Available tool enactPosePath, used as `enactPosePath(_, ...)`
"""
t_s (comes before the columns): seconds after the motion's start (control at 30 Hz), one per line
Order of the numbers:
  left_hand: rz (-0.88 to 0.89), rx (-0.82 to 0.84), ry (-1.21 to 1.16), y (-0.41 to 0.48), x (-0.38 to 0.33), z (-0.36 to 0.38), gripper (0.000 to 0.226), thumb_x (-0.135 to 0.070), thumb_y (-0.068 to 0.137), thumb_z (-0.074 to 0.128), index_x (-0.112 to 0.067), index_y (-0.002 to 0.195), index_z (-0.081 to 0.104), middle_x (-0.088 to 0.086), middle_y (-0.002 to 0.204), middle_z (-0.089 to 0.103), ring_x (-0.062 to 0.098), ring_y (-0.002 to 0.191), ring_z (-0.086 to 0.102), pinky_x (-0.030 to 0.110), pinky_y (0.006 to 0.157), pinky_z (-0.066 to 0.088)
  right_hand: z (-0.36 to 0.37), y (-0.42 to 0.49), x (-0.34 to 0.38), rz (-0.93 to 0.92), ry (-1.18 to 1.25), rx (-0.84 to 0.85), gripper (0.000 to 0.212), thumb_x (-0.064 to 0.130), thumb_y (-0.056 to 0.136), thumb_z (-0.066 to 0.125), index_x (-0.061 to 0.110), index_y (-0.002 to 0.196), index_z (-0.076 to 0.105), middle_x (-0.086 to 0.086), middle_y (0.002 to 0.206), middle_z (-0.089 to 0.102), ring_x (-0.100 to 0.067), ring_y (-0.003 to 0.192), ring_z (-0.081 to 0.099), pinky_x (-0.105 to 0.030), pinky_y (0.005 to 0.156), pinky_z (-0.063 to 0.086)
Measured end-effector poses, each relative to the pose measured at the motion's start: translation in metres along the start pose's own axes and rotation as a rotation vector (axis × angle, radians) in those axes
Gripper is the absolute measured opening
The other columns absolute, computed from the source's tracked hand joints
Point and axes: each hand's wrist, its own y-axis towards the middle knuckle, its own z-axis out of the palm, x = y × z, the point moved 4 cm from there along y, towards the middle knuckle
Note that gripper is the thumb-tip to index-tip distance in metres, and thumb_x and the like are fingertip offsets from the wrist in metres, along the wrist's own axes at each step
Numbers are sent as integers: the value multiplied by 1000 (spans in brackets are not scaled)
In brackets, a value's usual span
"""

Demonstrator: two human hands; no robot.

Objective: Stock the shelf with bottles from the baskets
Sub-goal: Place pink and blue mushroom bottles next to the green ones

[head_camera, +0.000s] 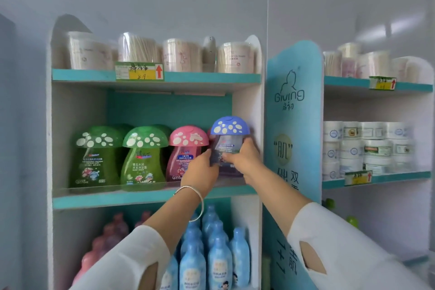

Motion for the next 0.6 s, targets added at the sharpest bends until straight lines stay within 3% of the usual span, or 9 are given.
enactPosePath(0.1,-46,72,134,6,1,3,37,-13,92,41,-6,128,47,13,125,58,33,109,56,37,92,46,6,9,-8,75,5,93,60,5,75,76,10,124,42,-7,115,61,-26,105,60,-40,89,52)
enactPosePath(0.2,-50,137,270,10,1,9,23,-16,91,41,-9,112,49,13,118,59,33,105,55,39,90,45,14,18,-17,105,1,183,70,6,69,81,13,127,44,-6,116,64,-25,106,61,-43,91,53)
enactPosePath(0.33,-73,212,354,10,0,17,30,-18,91,41,-11,120,42,12,118,57,33,106,55,39,89,43,11,20,-14,139,-98,195,41,3,81,69,7,120,55,-11,116,64,-22,93,57,-35,86,49)
enactPosePath(0.43,-84,240,330,14,1,18,31,-16,90,42,-9,120,41,14,117,58,33,104,55,41,91,45,5,12,-5,99,-499,174,31,9,89,58,4,120,55,-14,118,62,-25,91,55,-32,86,48)
enactPosePath(0.5,-95,240,304,16,0,17,32,-14,91,42,-5,122,40,18,119,57,34,106,55,40,90,44,2,4,2,49,-775,146,33,10,91,54,3,123,51,-14,124,58,-29,104,57,-31,86,46)
enactPosePath(0.6,-109,216,311,19,-4,18,39,-16,94,43,1,129,40,20,125,54,34,114,54,38,94,44,2,-3,2,-16,-926,94,37,8,92,50,1,128,47,-15,129,55,-31,117,55,-33,91,45)
